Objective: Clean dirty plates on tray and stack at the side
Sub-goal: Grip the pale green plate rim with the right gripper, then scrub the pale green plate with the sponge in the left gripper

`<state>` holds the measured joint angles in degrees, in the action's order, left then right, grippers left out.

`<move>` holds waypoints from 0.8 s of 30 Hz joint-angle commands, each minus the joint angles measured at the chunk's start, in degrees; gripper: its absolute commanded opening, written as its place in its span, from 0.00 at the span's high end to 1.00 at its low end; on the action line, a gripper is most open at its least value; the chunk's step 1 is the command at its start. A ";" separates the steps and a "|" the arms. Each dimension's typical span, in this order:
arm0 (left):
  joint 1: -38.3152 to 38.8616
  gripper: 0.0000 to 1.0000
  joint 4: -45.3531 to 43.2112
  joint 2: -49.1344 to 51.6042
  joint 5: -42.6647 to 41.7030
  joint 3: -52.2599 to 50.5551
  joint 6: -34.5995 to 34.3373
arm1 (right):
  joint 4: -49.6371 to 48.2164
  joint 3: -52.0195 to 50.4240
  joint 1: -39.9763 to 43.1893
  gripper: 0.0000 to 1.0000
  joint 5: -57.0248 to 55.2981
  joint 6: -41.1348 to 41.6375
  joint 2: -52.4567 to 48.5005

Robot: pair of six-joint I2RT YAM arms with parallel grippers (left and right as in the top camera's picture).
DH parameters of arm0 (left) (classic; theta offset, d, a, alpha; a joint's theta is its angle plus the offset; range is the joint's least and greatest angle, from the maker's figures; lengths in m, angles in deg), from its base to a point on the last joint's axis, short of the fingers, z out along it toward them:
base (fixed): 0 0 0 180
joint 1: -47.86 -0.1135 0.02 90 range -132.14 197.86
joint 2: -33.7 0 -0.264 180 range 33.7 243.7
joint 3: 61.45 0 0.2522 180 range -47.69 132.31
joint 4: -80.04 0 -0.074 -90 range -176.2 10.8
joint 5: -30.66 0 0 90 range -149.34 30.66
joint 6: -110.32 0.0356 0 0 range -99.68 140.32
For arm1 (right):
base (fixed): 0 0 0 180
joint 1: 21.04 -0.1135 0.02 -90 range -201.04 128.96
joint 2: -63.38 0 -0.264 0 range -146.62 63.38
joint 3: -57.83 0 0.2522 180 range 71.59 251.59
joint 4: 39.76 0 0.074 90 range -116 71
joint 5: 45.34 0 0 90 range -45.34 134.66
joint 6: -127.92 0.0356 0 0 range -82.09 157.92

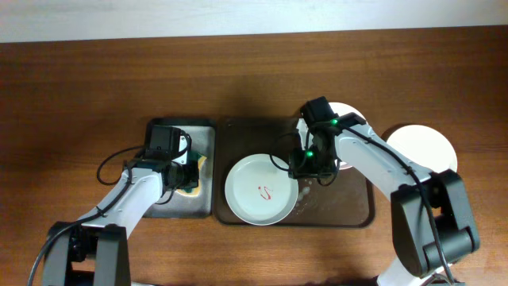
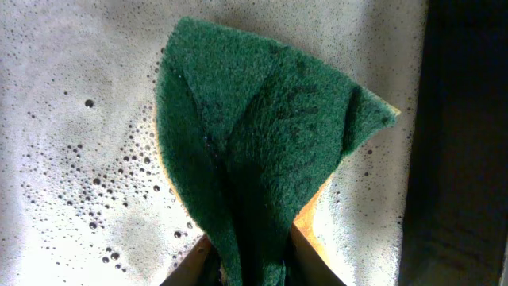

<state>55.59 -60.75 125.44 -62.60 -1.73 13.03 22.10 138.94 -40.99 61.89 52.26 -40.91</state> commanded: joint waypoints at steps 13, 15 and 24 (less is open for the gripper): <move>-0.24 0.79 0.04 -0.35 -1.73 -0.92 0.07 | 2.12 -0.61 -2.21 0.74 -7.41 12.74 -3.34; -0.24 0.83 -0.17 -0.35 -1.73 -0.92 0.07 | 0.70 -0.61 -2.16 0.95 -7.41 12.74 -3.34; -0.24 1.00 -3.96 -7.85 -1.29 5.53 0.11 | 0.55 -0.61 -2.16 0.96 -7.39 12.72 -3.34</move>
<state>55.59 -63.68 121.31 -63.46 1.55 13.01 22.76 138.85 -42.84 55.88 64.55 -43.73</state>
